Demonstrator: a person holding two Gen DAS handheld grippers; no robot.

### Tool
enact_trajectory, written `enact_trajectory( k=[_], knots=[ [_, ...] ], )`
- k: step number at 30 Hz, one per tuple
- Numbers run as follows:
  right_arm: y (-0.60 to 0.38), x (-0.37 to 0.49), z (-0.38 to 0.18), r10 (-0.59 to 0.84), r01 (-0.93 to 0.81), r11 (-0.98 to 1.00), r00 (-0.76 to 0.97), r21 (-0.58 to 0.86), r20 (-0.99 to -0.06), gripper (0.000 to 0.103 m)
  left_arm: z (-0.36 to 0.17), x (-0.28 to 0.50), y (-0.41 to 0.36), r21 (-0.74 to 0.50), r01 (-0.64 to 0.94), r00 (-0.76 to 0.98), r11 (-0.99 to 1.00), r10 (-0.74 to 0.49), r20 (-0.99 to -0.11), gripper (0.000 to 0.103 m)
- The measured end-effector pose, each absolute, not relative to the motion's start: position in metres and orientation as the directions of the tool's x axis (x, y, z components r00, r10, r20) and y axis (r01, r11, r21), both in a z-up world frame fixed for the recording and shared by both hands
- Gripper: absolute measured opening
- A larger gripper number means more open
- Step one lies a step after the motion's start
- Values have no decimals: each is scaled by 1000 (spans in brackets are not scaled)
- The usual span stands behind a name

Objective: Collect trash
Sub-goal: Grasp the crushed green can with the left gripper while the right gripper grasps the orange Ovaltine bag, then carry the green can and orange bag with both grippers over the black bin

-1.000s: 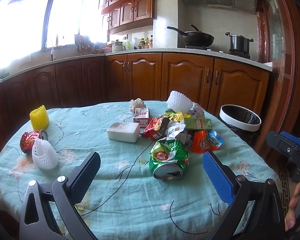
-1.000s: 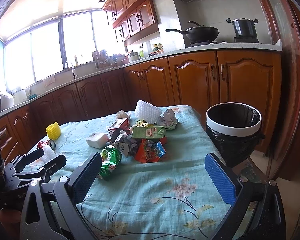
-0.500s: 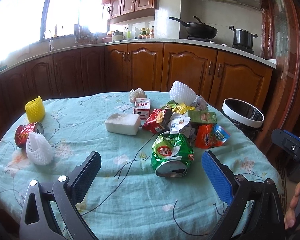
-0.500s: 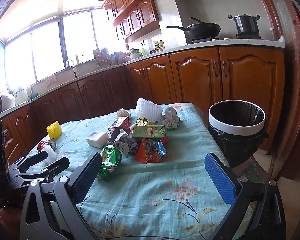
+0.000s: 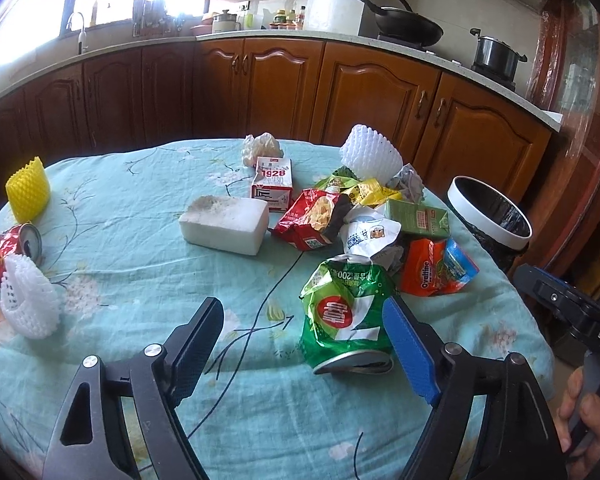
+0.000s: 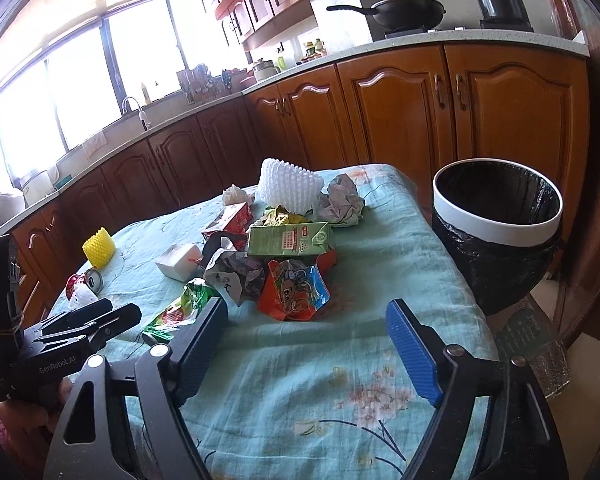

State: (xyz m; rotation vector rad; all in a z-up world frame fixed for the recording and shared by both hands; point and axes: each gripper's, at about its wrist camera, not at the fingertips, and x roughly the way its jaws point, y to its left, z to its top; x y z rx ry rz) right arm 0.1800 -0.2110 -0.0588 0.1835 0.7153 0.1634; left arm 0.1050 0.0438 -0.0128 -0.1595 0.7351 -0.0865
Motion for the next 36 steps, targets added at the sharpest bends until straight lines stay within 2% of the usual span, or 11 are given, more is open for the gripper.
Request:
enact_trajectory(
  k=[5, 7, 14, 15, 17, 18, 19, 23, 25, 36],
  knots=[
    [-216, 209, -75, 228, -74, 965, 709, 251, -668, 66, -28, 138, 57, -251, 47, 660, 967, -219, -719, 79],
    [-219, 220, -84, 238, -62, 961, 689, 271, -685, 57, -36, 149, 61, -273, 42, 634, 961, -236, -736, 79],
    [-217, 244, -106, 267, -49, 951, 628, 306, -731, 49, -49, 172, 47, -257, 98, 576, 961, -265, -773, 76],
    [-217, 245, -108, 274, -52, 949, 619, 311, -736, 45, -51, 175, 44, -254, 105, 570, 961, -268, -777, 74],
    [-216, 247, -112, 288, -59, 946, 606, 319, -742, 29, -53, 177, 35, -273, 133, 553, 953, -300, -777, 60],
    [-217, 247, -113, 292, -60, 945, 601, 323, -744, 14, -54, 179, 31, -283, 148, 547, 948, -317, -775, 55],
    [-218, 246, -114, 299, -61, 942, 600, 330, -742, 8, -54, 179, 27, -291, 166, 542, 942, -333, -771, 46],
    [-224, 238, -109, 299, -63, 941, 618, 333, -728, 2, -43, 174, 15, -244, 213, 580, 946, -324, -748, 31],
    [-230, 232, -104, 294, -54, 940, 630, 337, -719, 2, -39, 173, 8, -240, 234, 580, 942, -333, -744, 29],
    [-281, 211, -77, 197, 28, 953, 703, 303, -684, 2, -24, 180, -37, -226, 347, 570, 910, -396, -719, 28]
  ],
)
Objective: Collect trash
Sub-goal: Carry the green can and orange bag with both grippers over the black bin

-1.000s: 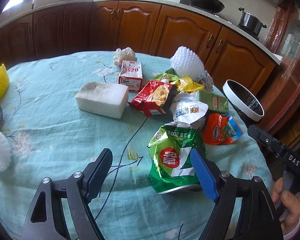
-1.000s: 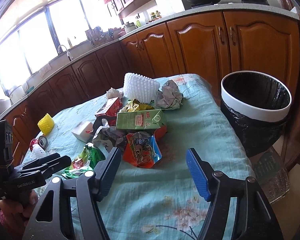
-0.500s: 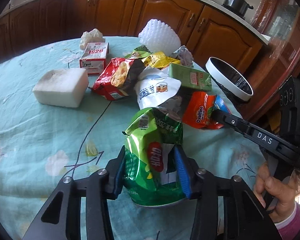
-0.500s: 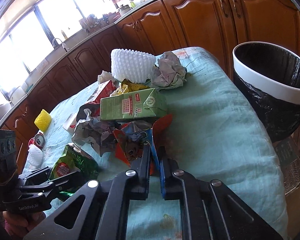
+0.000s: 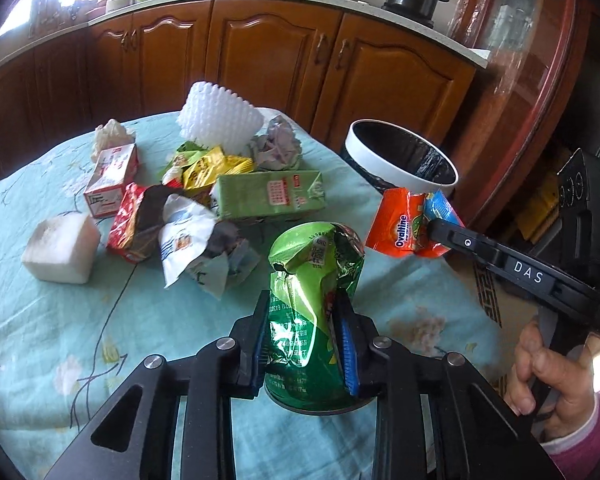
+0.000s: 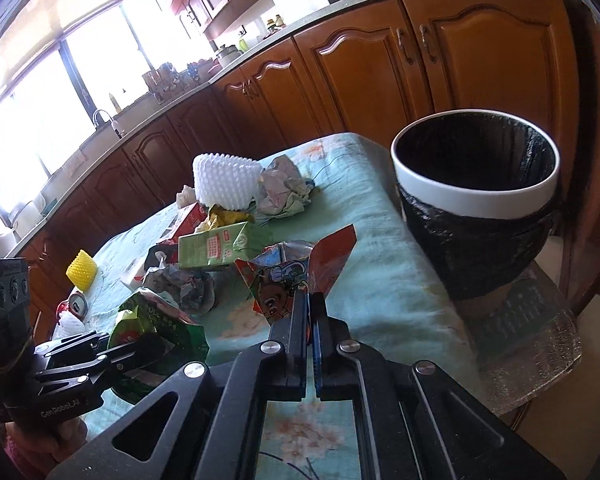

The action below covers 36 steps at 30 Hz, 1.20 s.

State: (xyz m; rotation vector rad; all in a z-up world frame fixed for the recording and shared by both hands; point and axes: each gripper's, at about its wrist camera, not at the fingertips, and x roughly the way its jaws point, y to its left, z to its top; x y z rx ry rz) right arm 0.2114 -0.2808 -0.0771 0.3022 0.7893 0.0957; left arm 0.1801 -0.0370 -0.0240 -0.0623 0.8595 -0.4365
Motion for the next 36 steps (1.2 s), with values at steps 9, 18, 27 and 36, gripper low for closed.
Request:
enact_trajectory(
  k=[9, 18, 27, 36],
  knots=[
    [-318, 212, -64, 111, 94, 961, 730, 260, -674, 2, -12, 213, -87, -207, 417, 569, 885, -432, -700, 27],
    [-357, 225, -53, 23, 152, 967, 745, 203, -667, 2, -6, 255, -129, -202, 463, 570, 863, -465, -677, 27],
    [-404, 254, -44, -35, 203, 964, 739, 173, -673, 2, -9, 311, -179, -182, 493, 553, 851, -468, -690, 27],
    [-431, 294, -49, -50, 212, 968, 692, 137, -720, 2, -19, 382, -229, -189, 490, 519, 851, -459, -721, 27]
  ],
)
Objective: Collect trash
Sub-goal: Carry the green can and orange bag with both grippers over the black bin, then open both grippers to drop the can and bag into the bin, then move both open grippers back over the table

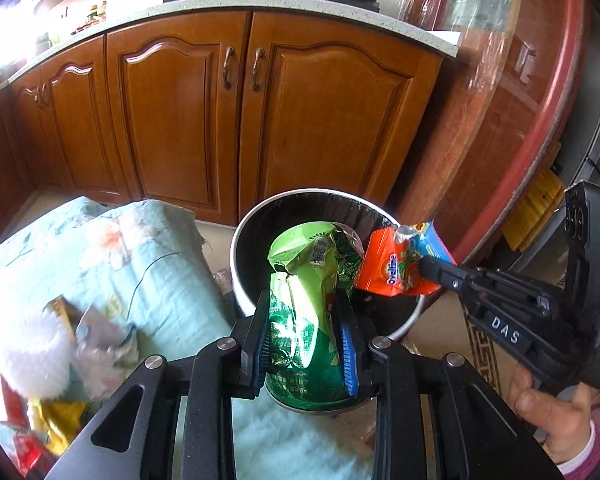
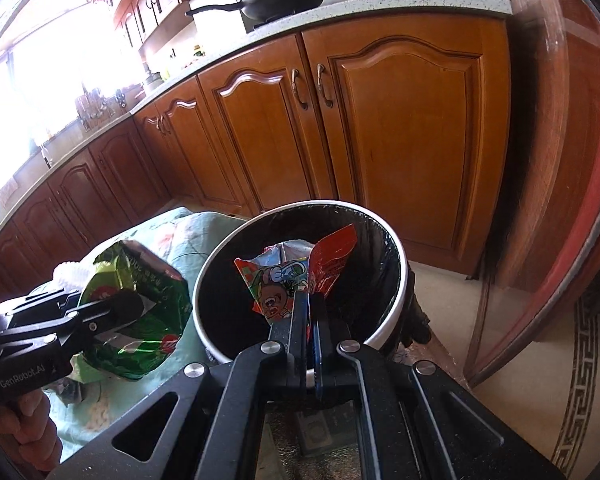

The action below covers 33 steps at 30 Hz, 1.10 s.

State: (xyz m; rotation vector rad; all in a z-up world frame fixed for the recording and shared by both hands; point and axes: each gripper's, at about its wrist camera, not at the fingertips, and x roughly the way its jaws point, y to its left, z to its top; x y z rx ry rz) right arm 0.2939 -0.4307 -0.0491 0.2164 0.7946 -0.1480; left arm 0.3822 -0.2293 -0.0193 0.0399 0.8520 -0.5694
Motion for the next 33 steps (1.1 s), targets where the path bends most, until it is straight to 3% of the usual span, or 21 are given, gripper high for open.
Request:
enact_trajectory(
  k=[12, 15, 17, 19, 20, 24, 30, 33],
  knots=[
    [-440, 330, -66, -48, 179, 981, 613, 80, -788, 2, -56, 449, -280, -167, 462, 465, 871, -398, -791, 28],
    [-444, 334, -70, -54, 182, 981, 601, 71, -797, 6, -61, 455, -284, -165, 462, 445, 872, -388, -807, 28],
    [-448, 335, -72, -57, 194, 978, 593, 74, -803, 9, -61, 457, -287, -161, 462, 443, 872, -385, -810, 41],
    [-452, 336, -73, -53, 203, 976, 591, 85, -805, 20, -61, 457, -288, -146, 450, 459, 881, -368, -808, 56],
    [-453, 335, -72, -49, 206, 974, 594, 93, -803, 25, -60, 455, -287, -146, 446, 469, 883, -369, -802, 59],
    [-449, 326, -66, -41, 209, 971, 618, 114, -785, 39, -56, 445, -276, -180, 429, 482, 885, -393, -783, 59],
    [-440, 301, -60, -2, 207, 960, 679, 188, -735, 85, -53, 404, -241, -210, 391, 543, 896, -409, -734, 64],
    [-426, 288, -62, 27, 193, 955, 698, 224, -715, 88, -51, 381, -217, -227, 368, 575, 902, -412, -707, 66]
  ],
)
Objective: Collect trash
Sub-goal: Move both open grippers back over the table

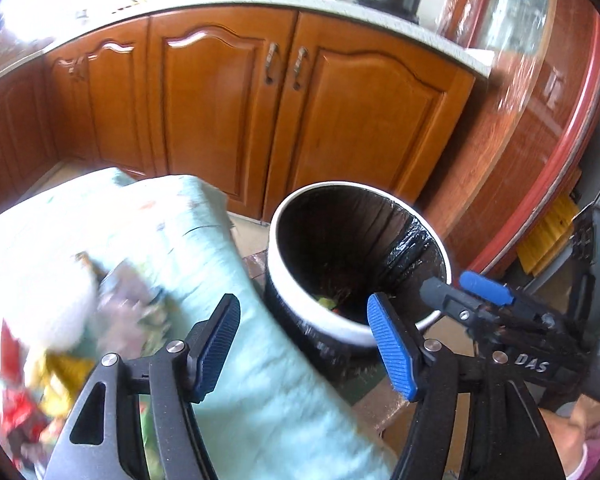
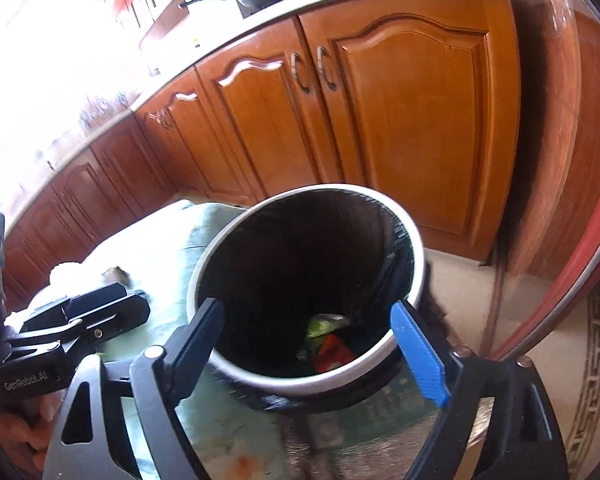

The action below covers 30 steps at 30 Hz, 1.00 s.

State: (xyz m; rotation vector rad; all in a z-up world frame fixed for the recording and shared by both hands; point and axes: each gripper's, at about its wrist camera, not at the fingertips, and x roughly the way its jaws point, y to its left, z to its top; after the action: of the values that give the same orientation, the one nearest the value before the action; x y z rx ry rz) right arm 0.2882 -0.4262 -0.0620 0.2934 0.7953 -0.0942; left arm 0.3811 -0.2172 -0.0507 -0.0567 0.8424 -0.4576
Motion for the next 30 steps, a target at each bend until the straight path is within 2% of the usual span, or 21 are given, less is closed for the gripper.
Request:
enact_trajectory(
  k=[9, 22, 30],
  knots=[
    [-379, 263, -65, 145, 127, 935, 715, 331, -684, 88, -47, 320, -148, -266, 298, 626, 917, -398, -670, 67],
    [-312, 240, -75, 260, -3, 938, 671, 348, -694, 88, -36, 251, -56, -298, 133, 694, 945, -304, -652, 67],
    [-270, 252, -77, 323, -135, 941, 632, 310, -705, 88, -41, 229, -26, -310, 53, 681, 949, -262, -684, 68]
  ],
)
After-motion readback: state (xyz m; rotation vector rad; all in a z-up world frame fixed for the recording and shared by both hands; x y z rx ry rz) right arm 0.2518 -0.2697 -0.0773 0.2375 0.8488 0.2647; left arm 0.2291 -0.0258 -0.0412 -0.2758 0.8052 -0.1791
